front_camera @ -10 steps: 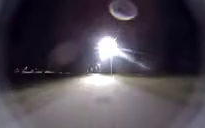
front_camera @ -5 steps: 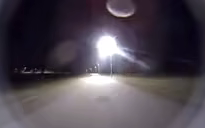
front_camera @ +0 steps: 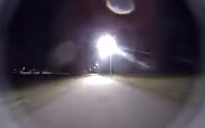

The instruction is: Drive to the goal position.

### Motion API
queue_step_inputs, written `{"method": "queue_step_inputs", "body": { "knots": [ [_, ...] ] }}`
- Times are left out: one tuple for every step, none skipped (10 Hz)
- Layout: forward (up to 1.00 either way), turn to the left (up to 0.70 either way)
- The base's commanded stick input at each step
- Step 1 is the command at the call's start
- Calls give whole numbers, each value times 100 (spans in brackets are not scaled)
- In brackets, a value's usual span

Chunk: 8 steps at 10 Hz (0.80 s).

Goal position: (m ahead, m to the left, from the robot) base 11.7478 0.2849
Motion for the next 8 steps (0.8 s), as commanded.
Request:
{"method": "queue_step_inputs", "body": {
  "knots": [
    [100, 0],
    [100, 0],
    [100, 0],
    [100, 0],
    [100, 0],
    [100, 0],
    [100, 0],
    [100, 0]
  ]
}}
